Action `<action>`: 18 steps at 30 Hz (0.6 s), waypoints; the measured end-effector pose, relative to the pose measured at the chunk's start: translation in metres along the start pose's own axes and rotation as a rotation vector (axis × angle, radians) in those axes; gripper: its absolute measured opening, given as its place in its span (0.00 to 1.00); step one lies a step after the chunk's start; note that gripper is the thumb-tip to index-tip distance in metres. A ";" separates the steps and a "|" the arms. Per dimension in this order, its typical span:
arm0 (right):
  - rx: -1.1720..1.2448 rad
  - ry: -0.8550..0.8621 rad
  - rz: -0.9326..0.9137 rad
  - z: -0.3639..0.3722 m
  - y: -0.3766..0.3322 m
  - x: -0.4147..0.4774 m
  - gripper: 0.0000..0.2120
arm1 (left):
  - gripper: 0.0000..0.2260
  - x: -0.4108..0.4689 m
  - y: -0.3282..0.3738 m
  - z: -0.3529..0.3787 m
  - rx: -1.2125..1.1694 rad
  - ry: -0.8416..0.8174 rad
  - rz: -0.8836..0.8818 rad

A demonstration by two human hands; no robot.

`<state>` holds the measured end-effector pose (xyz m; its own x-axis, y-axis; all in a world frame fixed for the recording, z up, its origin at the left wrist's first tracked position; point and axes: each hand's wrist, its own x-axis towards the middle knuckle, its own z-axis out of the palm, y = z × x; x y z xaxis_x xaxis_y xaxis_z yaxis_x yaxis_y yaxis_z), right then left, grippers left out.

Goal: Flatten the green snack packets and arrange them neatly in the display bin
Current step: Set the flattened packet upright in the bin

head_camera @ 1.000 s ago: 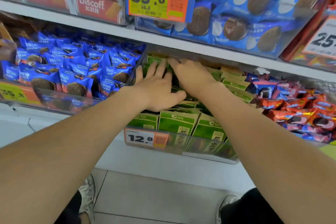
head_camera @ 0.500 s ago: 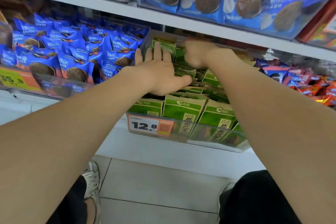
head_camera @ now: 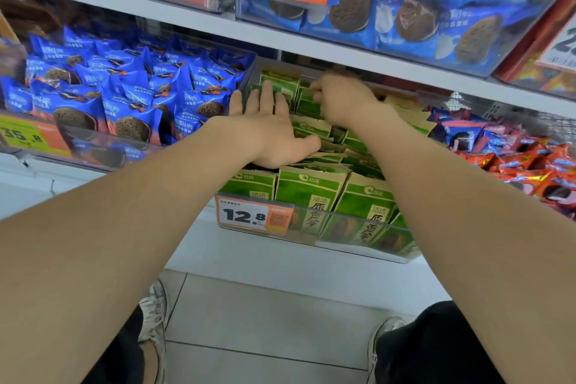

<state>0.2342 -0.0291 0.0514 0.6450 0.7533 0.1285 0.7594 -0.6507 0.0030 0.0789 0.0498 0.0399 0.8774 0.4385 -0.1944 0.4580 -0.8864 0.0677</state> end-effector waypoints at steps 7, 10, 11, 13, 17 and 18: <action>-0.042 0.035 0.008 0.008 -0.011 0.015 0.14 | 0.47 0.001 -0.001 0.000 -0.010 -0.008 0.015; -0.022 -0.048 -0.045 0.002 -0.010 0.004 0.10 | 0.46 -0.001 -0.003 -0.002 -0.036 0.045 0.045; 0.021 -0.075 -0.062 -0.002 -0.008 -0.001 0.12 | 0.46 -0.002 -0.003 -0.003 -0.044 0.068 0.056; 0.099 -0.069 -0.058 -0.010 -0.003 -0.016 0.20 | 0.45 -0.006 -0.004 -0.005 -0.055 0.090 0.063; 0.040 0.157 -0.012 -0.012 0.006 -0.048 0.12 | 0.40 -0.012 -0.007 -0.006 -0.065 0.081 0.090; 0.012 0.177 -0.003 -0.010 0.005 -0.052 0.12 | 0.38 -0.013 -0.008 -0.007 -0.063 0.065 0.097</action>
<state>0.2037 -0.0730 0.0549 0.6181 0.7263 0.3008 0.7632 -0.6461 -0.0083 0.0648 0.0526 0.0486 0.9243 0.3620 -0.1206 0.3772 -0.9148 0.1443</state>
